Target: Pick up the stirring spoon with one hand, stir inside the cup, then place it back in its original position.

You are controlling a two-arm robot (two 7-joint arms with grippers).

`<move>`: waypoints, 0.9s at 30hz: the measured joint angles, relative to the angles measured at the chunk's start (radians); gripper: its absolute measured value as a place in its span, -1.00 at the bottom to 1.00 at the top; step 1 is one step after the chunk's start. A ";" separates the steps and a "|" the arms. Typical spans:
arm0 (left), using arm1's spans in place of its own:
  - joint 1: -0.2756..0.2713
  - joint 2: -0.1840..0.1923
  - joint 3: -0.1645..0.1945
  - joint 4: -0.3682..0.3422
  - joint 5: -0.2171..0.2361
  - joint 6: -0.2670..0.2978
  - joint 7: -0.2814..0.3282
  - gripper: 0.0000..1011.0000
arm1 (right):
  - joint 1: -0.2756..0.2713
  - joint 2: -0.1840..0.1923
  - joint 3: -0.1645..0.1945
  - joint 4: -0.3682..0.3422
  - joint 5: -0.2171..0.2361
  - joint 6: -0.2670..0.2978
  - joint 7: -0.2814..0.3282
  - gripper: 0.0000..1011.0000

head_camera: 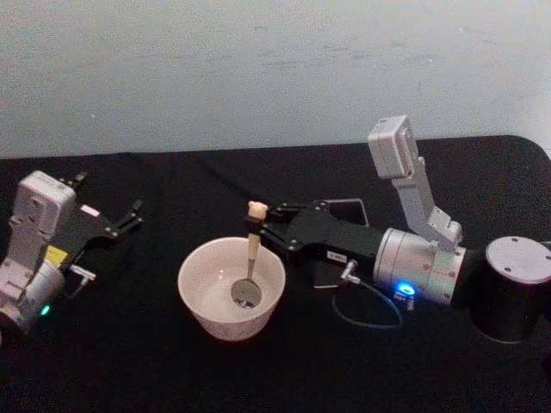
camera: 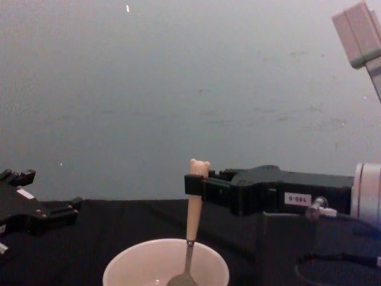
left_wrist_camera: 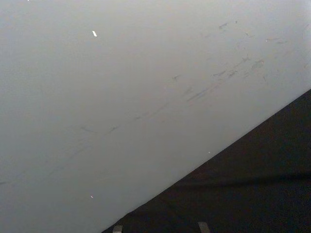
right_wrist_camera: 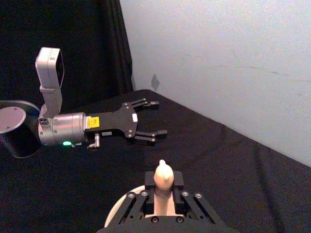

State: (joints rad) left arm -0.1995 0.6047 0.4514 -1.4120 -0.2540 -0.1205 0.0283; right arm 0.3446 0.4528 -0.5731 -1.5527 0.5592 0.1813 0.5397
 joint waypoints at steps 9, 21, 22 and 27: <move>0.000 0.000 0.000 0.000 0.000 0.000 0.000 0.98 | 0.001 0.004 -0.004 -0.005 0.006 -0.004 -0.008 -0.58; 0.000 0.000 0.000 0.000 0.000 0.000 0.000 0.98 | 0.006 0.003 0.025 -0.029 0.031 -0.007 -0.044 -0.58; 0.000 0.000 0.000 0.000 0.000 0.000 0.000 0.98 | 0.007 0.002 0.029 -0.032 0.035 -0.006 -0.048 -0.58; 0.000 0.000 0.000 0.000 0.000 0.000 0.000 0.98 | 0.007 0.000 0.058 -0.059 0.061 0.002 -0.079 -0.58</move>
State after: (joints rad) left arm -0.1995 0.6047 0.4514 -1.4120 -0.2539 -0.1205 0.0283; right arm 0.3511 0.4531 -0.5154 -1.6114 0.6200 0.1835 0.4611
